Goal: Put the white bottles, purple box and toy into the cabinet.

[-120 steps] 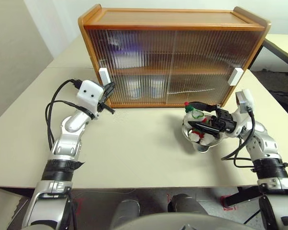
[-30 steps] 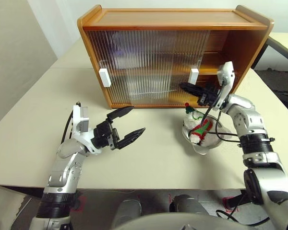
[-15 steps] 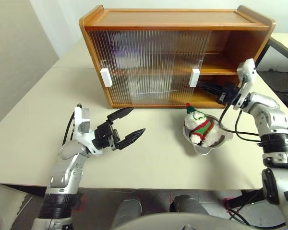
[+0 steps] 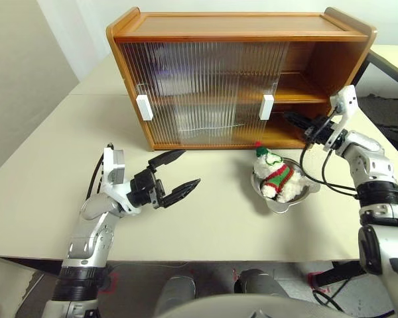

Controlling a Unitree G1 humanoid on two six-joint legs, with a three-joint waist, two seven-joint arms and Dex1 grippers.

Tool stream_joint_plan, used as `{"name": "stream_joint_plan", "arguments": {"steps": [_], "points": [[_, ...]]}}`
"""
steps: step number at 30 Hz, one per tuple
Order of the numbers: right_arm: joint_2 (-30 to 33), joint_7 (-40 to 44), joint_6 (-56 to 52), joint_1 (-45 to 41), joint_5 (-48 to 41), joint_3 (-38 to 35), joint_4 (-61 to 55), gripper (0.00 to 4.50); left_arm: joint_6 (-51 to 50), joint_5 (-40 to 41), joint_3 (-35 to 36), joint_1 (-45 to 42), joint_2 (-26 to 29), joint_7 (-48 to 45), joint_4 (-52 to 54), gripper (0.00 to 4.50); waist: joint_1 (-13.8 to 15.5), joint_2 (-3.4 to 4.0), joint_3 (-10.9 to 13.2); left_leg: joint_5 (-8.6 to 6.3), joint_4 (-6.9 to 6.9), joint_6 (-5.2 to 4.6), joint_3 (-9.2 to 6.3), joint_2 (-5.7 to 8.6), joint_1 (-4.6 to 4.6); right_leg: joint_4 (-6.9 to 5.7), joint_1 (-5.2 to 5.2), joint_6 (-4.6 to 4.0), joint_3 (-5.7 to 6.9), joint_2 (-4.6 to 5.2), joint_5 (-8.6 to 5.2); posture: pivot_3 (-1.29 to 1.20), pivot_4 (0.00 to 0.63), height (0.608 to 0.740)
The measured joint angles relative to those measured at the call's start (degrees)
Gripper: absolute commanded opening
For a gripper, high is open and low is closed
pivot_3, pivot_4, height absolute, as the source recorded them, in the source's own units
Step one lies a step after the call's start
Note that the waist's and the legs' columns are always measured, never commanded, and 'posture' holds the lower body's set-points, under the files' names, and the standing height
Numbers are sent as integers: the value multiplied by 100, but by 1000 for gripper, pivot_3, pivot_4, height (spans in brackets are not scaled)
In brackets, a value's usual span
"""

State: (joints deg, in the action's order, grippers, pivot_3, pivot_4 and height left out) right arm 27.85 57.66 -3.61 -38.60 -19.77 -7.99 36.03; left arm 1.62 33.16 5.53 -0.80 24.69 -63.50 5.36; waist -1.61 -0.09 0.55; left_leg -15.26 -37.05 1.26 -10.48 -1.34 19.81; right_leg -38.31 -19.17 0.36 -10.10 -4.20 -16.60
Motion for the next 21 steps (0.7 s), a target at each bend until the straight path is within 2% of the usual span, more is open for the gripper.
{"name": "stream_joint_plan", "arguments": {"steps": [6,15,21], "points": [[-317,-41,-37,-187,29,155,-26,24,-3,-7,-1,4,7,30,2,4500,5,0,0,0,0,0,-1,0,2,0,-1,-1,0,0,-1,-34,0,740],[-741,-30,-592,-186,-1,440,-839,24,-5,-9,-5,55,6,106,14,4500,-2,0,0,0,6,1,-1,-1,1,0,-8,-8,1,0,-3,-25,7,740],[-970,-168,-732,-210,4,482,-915,24,-5,-11,-27,80,-6,158,27,4500,-31,1,0,1,13,2,7,-13,0,-1,-19,-21,3,-2,4,-22,9,740]]}}
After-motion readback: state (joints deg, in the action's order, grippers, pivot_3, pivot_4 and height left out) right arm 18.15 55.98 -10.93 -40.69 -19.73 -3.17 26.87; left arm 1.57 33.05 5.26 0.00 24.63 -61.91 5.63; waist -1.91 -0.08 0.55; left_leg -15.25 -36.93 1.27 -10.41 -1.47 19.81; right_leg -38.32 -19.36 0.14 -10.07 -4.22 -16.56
